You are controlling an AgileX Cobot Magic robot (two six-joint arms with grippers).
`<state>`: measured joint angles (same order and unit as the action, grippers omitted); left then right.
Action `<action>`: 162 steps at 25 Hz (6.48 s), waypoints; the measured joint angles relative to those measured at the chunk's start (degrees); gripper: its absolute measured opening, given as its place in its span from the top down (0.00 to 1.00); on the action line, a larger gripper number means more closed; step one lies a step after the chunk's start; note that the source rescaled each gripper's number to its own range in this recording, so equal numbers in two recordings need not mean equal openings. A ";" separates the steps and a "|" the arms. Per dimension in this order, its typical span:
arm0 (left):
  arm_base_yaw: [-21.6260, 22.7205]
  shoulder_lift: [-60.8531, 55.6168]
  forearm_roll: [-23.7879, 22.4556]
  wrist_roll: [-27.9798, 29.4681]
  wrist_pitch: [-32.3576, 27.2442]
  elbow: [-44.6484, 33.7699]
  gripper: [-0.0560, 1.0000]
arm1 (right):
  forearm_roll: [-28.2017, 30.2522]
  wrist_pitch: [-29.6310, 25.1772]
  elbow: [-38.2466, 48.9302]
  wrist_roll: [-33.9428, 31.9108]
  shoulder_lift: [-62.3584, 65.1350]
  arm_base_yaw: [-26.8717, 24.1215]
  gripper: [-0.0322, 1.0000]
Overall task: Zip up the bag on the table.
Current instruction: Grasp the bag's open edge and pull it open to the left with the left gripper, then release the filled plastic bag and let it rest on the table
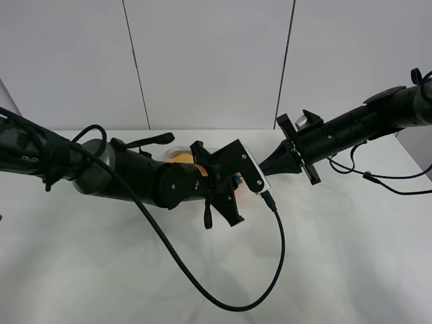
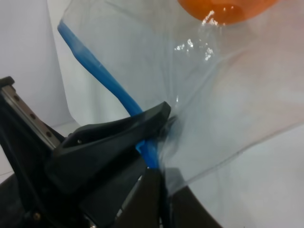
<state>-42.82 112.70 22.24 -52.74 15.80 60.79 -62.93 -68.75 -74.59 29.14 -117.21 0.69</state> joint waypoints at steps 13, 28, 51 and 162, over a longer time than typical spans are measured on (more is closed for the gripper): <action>0.00 -1.21 0.00 0.00 -0.05 0.00 0.85 | -0.11 0.00 -0.16 0.00 0.06 0.00 0.97; 0.20 -1.26 0.00 -1.74 -0.05 0.00 0.95 | -0.16 -0.05 -0.16 0.00 0.06 0.00 0.97; 17.77 -1.54 -1.52 -16.75 10.29 -10.13 0.95 | -1.26 0.93 -0.16 0.00 0.06 0.06 0.97; 40.79 -90.06 -21.75 53.56 -76.70 -31.88 0.00 | 0.33 -0.32 -0.20 0.00 0.06 0.30 0.97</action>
<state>-2.03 22.64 0.48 0.82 -60.90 28.91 -62.59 -69.07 -74.79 29.14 -117.15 0.99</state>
